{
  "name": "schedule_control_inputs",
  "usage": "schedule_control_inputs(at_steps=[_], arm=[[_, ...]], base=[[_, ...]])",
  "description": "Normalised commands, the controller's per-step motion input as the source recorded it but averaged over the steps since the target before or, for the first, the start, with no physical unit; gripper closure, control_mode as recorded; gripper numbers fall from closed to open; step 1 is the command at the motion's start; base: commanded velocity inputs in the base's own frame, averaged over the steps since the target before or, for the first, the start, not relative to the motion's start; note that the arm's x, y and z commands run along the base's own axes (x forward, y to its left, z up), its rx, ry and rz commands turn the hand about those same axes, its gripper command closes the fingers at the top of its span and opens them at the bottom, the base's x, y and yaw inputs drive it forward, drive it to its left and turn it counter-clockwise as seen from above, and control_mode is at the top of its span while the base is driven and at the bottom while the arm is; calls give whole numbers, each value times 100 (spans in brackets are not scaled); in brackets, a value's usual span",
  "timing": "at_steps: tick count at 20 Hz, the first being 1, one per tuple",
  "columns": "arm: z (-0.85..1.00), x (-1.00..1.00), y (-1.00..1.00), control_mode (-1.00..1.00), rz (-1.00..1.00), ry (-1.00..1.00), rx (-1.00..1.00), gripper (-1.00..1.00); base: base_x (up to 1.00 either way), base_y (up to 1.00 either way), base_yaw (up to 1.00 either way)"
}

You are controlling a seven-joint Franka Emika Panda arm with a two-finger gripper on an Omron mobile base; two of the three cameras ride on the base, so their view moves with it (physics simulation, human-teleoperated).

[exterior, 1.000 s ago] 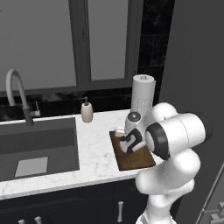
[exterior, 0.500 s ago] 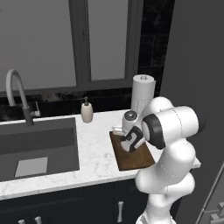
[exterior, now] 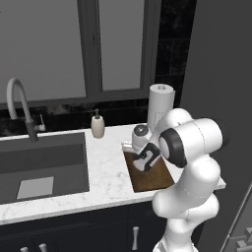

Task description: Pick up the sponge from the counter and clean the cutting board by briefly scrubbing or pressing down on the cutting board. Once finished, release the sponge.

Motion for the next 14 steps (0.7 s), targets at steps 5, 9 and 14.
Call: schedule_control_inputs(at_steps=[5,9,14], arm=[[0,0,41,-100,0,2,3,100],[0,0,10,-100,0,1,2,100],[-3,-25,-70,-100,0,0,1,100]], base=[[0,0,0],[0,0,0],[0,0,0]])
